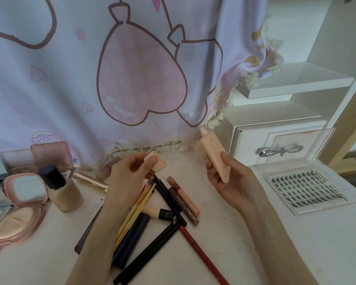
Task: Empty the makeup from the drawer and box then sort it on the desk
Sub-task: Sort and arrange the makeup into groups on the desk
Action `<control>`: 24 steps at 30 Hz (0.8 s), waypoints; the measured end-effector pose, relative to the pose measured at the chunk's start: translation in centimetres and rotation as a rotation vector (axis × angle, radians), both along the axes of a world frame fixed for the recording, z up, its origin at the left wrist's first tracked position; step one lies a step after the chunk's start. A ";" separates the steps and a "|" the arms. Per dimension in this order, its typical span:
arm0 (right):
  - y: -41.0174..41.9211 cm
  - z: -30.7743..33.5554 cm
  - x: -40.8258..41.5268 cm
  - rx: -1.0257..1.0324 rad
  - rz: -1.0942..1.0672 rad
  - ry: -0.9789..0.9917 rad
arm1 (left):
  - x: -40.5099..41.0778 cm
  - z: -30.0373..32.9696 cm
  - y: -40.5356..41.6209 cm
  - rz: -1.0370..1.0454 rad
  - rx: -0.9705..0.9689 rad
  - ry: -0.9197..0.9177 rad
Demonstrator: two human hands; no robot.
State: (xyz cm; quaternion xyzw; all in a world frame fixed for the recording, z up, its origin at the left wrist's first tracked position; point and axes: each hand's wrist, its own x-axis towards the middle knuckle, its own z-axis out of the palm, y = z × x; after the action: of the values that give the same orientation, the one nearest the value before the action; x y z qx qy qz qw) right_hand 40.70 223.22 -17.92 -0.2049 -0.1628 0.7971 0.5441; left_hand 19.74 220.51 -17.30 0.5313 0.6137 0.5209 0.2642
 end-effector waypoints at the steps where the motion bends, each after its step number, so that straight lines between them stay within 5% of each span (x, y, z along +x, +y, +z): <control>1: 0.0 0.0 0.1 0.027 0.029 0.061 | 0.2 -0.1 0.1 -0.008 -0.019 0.018; 5: -0.1 0.2 0.5 0.123 -0.001 -0.078 | 1.3 -0.2 0.8 -0.059 -0.117 0.217; 9: -0.1 -0.4 0.1 0.145 -0.106 -0.561 | 2.0 0.9 3.8 -0.115 -0.166 0.500; 14: 0.3 -1.9 -2.2 0.369 -0.223 -1.271 | 2.0 1.1 7.7 -0.140 -0.343 0.589; 24: 1.0 -3.3 -3.3 0.467 -0.326 -1.570 | 2.5 -1.4 7.8 -0.027 -0.312 0.599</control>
State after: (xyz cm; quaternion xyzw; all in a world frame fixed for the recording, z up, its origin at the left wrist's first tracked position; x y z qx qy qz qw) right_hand 37.37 224.23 -21.26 -0.6040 -0.6240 0.2795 0.4095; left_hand 22.20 228.27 -18.65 0.6220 0.7293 0.2381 0.1569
